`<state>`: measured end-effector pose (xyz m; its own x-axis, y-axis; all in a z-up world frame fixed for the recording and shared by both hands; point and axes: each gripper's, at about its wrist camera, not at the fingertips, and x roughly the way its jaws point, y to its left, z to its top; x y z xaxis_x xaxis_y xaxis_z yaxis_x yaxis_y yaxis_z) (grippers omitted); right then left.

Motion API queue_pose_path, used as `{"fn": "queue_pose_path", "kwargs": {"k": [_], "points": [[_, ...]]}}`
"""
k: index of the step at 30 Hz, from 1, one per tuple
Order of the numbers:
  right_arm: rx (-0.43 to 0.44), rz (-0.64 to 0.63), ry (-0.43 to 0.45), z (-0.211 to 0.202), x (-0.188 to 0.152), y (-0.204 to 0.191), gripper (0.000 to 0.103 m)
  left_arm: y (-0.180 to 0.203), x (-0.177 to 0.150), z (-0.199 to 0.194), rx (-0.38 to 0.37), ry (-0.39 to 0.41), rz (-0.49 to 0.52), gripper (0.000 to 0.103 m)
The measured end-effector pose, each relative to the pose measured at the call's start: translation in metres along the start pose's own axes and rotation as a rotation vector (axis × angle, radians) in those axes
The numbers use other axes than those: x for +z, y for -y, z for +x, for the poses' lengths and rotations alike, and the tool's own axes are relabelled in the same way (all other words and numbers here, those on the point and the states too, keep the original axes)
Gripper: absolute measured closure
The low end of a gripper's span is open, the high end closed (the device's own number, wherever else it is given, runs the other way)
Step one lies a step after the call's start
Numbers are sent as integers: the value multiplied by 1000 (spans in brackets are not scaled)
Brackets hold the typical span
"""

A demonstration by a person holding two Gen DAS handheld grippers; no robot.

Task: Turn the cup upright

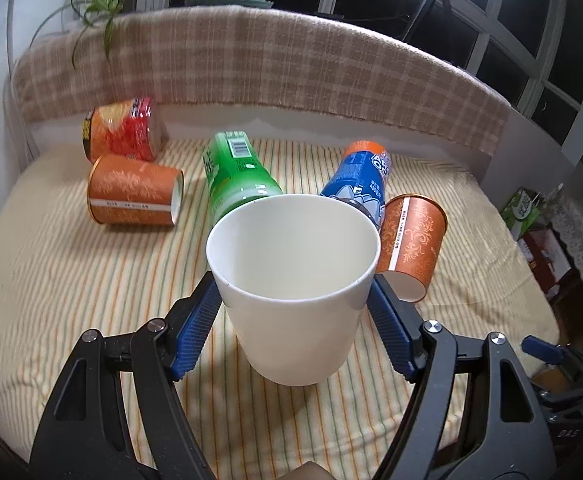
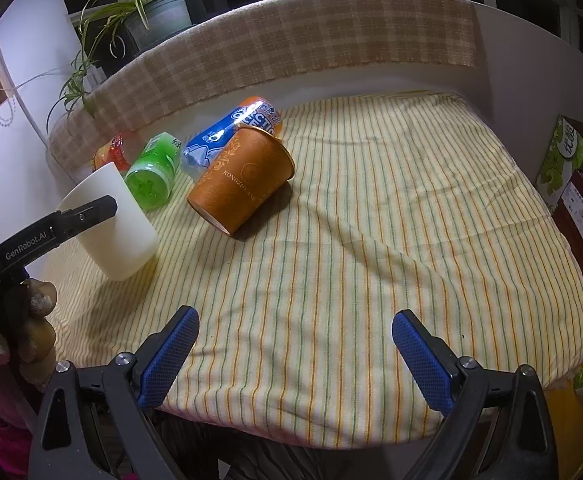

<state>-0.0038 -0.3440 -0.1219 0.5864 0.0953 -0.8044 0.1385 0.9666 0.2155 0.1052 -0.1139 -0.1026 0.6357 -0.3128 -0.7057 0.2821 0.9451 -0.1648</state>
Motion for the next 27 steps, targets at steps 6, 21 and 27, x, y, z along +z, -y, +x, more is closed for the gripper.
{"fn": "queue_pose_path", "kwargs": {"k": [6, 21, 27], "points": [[-10, -14, 12, -2, 0, -3, 4, 6, -4, 0, 35, 32, 45, 27], [-13, -27, 24, -4, 1, -11, 4, 6, -20, -3, 13, 3, 69, 27], [-9, -33, 26, -5, 0, -15, 4, 5, -24, -6, 4, -1, 66, 27]]}}
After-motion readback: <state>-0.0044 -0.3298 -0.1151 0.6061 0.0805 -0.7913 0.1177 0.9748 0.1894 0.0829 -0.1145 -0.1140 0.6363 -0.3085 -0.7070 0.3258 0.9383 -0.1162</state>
